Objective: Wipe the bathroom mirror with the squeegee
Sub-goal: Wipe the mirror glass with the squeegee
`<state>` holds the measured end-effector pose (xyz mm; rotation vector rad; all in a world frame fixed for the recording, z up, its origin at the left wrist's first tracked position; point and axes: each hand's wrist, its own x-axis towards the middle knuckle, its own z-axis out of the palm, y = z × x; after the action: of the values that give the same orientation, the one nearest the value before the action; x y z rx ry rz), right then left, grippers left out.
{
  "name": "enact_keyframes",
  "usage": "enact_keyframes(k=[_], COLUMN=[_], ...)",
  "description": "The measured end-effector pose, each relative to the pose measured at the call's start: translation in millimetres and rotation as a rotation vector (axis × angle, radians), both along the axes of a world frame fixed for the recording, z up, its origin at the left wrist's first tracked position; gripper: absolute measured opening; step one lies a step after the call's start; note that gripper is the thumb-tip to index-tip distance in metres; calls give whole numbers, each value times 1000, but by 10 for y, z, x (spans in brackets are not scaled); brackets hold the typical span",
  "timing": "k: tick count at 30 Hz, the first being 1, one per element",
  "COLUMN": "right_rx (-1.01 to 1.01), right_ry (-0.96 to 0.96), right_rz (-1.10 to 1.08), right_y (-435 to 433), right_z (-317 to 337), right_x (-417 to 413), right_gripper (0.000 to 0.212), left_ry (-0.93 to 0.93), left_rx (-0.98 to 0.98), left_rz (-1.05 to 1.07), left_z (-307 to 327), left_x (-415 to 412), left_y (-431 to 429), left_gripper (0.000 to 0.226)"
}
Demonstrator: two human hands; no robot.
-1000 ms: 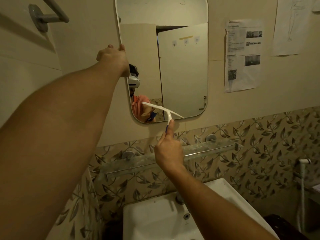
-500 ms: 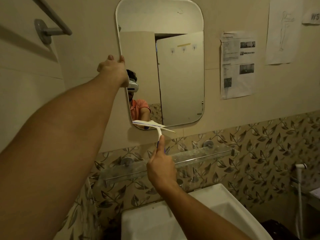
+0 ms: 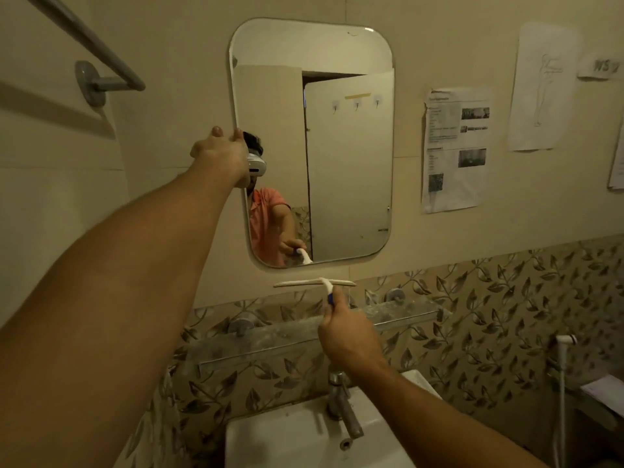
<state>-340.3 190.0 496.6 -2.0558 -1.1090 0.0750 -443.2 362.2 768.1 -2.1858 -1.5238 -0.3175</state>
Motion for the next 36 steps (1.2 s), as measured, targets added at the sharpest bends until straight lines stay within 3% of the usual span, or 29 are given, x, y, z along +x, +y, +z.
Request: enact_keyframes(k=[7,13,18,24,36], right_rx=[236,462,518,479,389], right_ry=[76,-2,-89,-110,-198], right_rz=[-96,-182,-201,-166,-172], right_y=[-153,-149,-67,39,137], right_z=[1128,2172,2696,2879,2479], right_x=[655,946,1152,1313,1404], right_gripper=[32,44,46,48,54], left_ry=[-17,-26,-9,-5,5], left_rx=[-4,-26,-46,-24,28], left_rz=[19,26,40,44,56], left_z=[12,30,66,127,95], left_x=[33,69,85,103,122], left_y=[44,93,79,89,152], left_gripper=[99,95,98,96,98])
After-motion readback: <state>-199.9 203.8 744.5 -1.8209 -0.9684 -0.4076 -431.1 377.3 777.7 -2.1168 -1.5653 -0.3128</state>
